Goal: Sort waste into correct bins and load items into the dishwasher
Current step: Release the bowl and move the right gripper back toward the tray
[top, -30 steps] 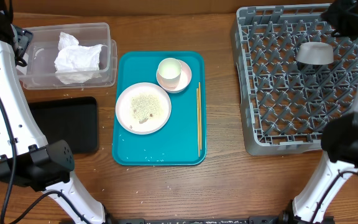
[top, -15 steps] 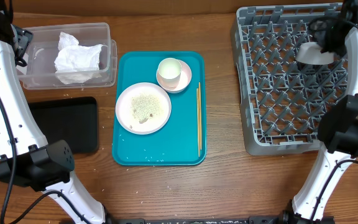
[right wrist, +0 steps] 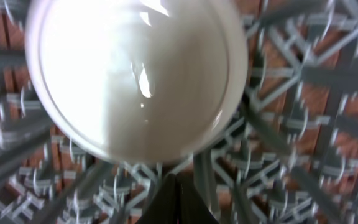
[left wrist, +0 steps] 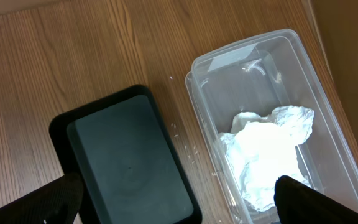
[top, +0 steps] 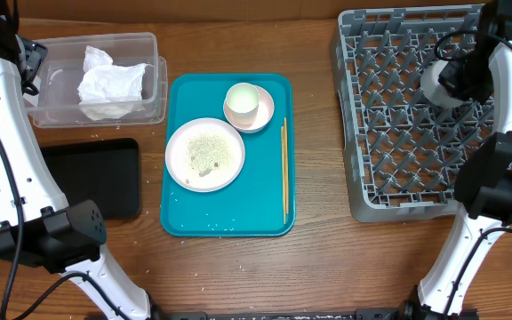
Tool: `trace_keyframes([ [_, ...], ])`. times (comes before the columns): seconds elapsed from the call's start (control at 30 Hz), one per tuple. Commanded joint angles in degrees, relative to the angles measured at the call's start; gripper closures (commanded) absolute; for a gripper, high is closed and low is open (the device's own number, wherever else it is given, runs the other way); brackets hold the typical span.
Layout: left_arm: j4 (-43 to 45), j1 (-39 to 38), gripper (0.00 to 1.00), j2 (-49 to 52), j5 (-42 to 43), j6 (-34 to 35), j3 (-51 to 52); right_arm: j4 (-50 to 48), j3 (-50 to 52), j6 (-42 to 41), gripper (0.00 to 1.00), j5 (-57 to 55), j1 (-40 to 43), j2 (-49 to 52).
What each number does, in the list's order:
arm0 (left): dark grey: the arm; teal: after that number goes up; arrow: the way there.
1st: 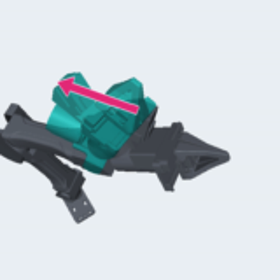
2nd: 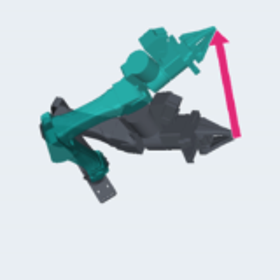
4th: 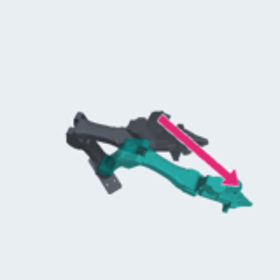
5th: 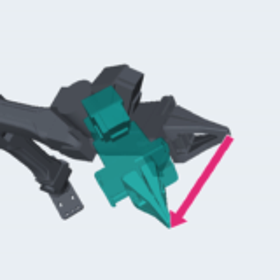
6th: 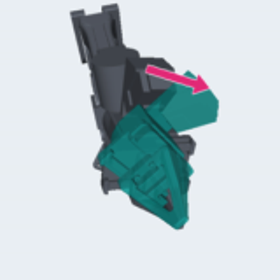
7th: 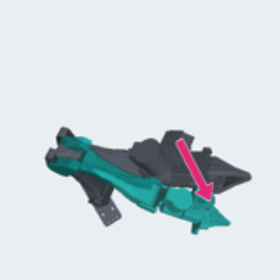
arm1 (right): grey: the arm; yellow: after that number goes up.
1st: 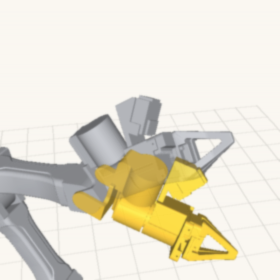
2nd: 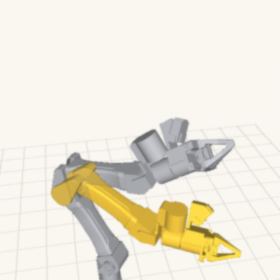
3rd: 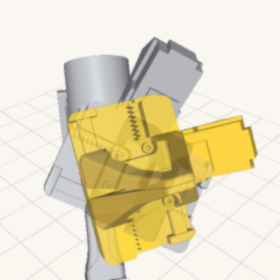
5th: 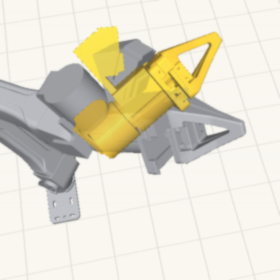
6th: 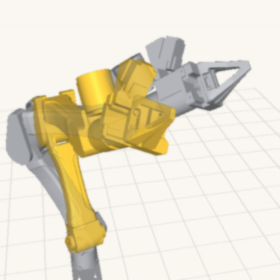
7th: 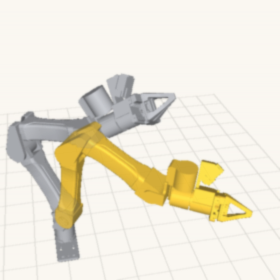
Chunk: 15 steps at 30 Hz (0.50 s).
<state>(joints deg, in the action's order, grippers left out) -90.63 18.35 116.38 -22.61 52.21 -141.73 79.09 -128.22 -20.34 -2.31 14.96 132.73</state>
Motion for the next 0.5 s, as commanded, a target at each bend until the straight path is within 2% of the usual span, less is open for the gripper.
trace_keyframes([
  [0.0, 0.0, -0.7, 0.00, 0.5, -1.1, 0.5, 0.1, 2.6, -2.7, -0.8, 0.96, 9.5, -0.9, -6.6],
  [0.07, 0.0, -0.7, 0.00, 0.5, -1.1, 0.5, 0.1, 3.5, -2.7, -0.6, 0.96, 15.7, -1.3, -9.0],
  [0.1, 0.0, -0.7, 0.00, 0.5, -1.1, 0.5, 0.1, 4.2, -2.7, -0.3, 0.96, 22.9, -1.8, -11.3],
  [0.17, 0.0, -0.7, 0.00, 0.5, -1.1, 0.5, 0.1, 5.2, -2.7, 2.9, 0.96, 29.8, -2.9, -13.3],
  [0.27, 0.0, -0.7, 0.00, 0.5, -1.1, 0.5, 0.1, 7.6, -2.7, 7.9, 0.94, 32.3, -6.4, -14.7],
  [0.3, 0.0, -0.7, 0.00, 0.5, -1.1, 0.5, 0.1, 8.7, -2.7, 9.5, 0.91, 31.8, -8.2, -14.8],
  [0.33, 0.0, -0.7, 0.00, 0.5, -1.1, 0.5, 0.1, 9.8, -2.6, 11.9, 0.83, 31.3, -11.1, -14.7],
  [0.47, 0.0, -0.7, 0.00, 0.5, -1.1, 0.5, 0.1, 8.9, -1.0, 13.1, 0.48, 27.6, -19.2, -14.0],
])
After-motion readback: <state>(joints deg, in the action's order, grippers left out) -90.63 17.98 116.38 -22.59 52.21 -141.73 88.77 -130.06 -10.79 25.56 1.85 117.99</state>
